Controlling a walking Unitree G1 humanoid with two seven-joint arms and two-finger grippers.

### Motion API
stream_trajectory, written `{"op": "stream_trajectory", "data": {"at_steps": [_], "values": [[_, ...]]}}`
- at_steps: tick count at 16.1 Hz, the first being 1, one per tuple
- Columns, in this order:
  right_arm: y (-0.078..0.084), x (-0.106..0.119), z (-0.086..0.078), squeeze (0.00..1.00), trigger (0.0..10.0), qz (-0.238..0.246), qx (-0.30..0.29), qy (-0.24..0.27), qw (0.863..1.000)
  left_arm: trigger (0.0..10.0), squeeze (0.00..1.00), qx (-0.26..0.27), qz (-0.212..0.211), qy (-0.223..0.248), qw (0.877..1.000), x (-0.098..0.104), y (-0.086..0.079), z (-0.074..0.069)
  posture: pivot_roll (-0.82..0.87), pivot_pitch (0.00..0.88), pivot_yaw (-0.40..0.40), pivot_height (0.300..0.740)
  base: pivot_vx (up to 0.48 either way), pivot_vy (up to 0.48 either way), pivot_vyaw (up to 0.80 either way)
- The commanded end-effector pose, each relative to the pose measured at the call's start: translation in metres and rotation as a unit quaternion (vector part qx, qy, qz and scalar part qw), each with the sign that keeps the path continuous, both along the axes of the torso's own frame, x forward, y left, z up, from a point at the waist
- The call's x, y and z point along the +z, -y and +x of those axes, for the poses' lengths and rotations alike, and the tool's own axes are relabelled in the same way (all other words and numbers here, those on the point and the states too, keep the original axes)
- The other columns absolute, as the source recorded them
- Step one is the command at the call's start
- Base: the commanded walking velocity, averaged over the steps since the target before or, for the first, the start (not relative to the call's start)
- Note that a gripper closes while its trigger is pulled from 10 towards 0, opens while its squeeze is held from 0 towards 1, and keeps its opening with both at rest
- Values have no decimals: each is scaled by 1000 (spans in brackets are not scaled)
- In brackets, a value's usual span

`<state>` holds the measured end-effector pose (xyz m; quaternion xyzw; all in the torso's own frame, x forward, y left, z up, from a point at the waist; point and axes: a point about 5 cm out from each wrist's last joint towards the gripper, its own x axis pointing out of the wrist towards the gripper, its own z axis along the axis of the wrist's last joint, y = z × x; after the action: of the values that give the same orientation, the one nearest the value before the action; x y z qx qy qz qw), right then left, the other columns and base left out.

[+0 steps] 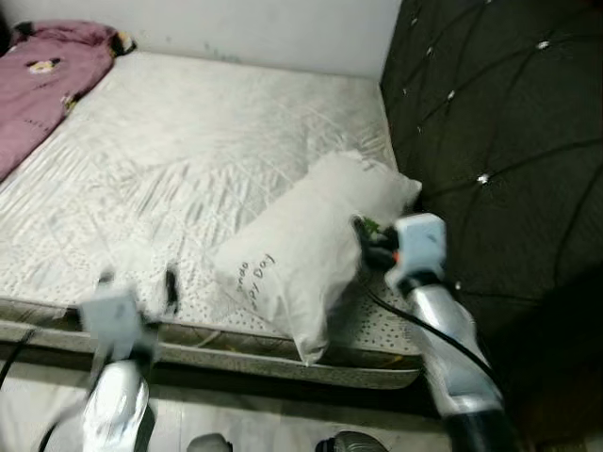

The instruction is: Clean up the room

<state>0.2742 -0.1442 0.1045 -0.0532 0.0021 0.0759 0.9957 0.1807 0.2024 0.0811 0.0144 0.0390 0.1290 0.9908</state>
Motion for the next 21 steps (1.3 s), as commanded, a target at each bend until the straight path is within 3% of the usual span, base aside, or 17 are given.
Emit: {"op": "stream_trajectory", "data": {"at_steps": [1, 5, 13, 21], "values": [[8, 2, -3, 0, 10000, 6, -20, -5, 1000, 10000, 0, 14, 6, 23, 1000, 14, 0, -1, 35, 34, -65, 740, 0, 0, 0], [4, -3, -11, 0, 10000, -3, -6, -28, 1000, 10000, 0, 13, -1, 11, 1000, 12, 8, -3, 28, 59, -86, 740, 0, 0, 0], [4, 0, -11, 0, 10000, -10, -5, -38, 999, 10000, 0, 3, -21, 7, 1000, 15, 11, 5, 19, 41, -84, 740, 0, 0, -773], [-7, 1, -10, 0, 10000, -16, 17, -38, 999, 10000, 0, -22, -34, 9, 999, 18, 16, 11, 22, 60, -76, 740, 0, 0, 52]]}}
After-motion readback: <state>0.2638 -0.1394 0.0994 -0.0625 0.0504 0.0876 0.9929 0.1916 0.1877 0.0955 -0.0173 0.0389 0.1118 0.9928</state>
